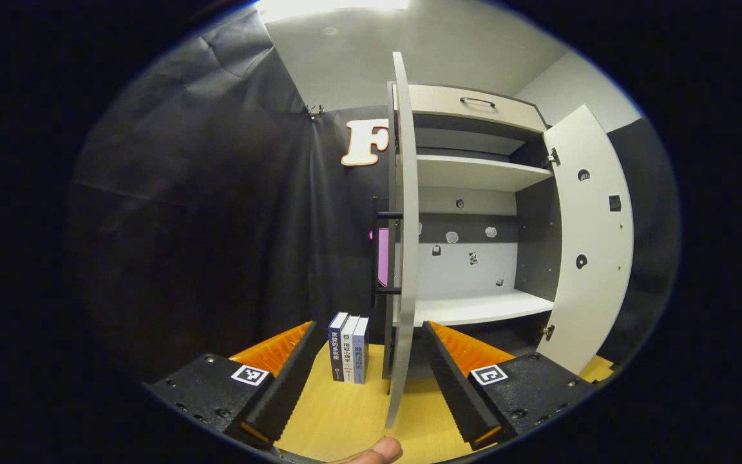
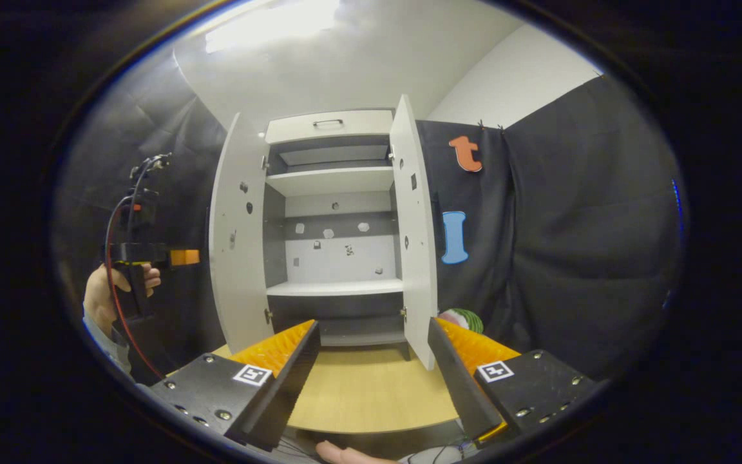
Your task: Open the right door of the double-door shoe cabinet with the right hand, and open the left door with the left hand.
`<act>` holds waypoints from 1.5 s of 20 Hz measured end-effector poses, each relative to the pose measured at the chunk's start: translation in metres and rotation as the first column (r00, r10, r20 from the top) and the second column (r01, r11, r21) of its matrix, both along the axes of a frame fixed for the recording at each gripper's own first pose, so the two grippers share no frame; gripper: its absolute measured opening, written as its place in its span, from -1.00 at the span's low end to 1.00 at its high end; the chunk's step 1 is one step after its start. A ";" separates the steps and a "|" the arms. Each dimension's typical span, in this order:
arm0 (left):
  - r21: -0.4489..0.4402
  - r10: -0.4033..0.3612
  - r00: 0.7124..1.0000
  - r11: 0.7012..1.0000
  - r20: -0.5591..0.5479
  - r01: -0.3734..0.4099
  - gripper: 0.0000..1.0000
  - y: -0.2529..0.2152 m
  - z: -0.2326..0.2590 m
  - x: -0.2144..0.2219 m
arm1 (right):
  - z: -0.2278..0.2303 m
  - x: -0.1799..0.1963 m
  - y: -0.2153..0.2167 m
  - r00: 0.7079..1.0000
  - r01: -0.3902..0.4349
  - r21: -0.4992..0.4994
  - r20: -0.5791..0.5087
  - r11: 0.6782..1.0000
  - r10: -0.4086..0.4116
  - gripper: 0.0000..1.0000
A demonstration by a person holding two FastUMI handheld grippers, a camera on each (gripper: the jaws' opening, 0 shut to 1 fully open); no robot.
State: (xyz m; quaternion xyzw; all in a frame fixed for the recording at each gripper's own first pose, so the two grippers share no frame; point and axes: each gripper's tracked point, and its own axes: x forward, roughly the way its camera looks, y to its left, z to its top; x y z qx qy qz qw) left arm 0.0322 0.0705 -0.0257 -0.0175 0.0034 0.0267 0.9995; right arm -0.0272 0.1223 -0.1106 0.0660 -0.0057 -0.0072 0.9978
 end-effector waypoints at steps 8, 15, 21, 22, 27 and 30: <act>0.018 -0.008 1.000 1.000 -0.026 0.009 0.94 -0.038 -0.022 -0.063 | -0.003 0.002 0.002 1.000 -0.004 -0.026 -0.007 1.000 0.003 1.00; 0.000 -0.047 0.998 0.999 -0.031 0.047 0.94 -0.074 -0.049 -0.105 | -0.005 -0.003 -0.005 1.000 0.000 -0.026 0.003 1.000 0.000 1.00; 0.024 -0.128 0.992 0.992 0.000 0.128 0.93 -0.106 -0.046 -0.128 | -0.003 -0.009 -0.006 1.000 0.000 -0.021 0.015 1.000 0.000 1.00; 0.025 -0.132 0.991 0.991 0.001 0.132 0.94 -0.108 -0.046 -0.130 | -0.002 -0.009 -0.007 1.000 -0.001 -0.020 0.018 1.000 0.001 1.00; 0.024 -0.148 0.989 0.989 0.003 0.148 0.94 -0.113 -0.046 -0.129 | -0.001 -0.011 -0.003 1.000 -0.007 -0.030 0.028 1.000 0.008 1.00; 0.003 -0.140 0.990 0.990 0.000 0.140 0.94 -0.110 -0.047 -0.128 | -0.003 -0.011 0.001 1.000 -0.018 -0.028 0.026 0.999 0.018 1.00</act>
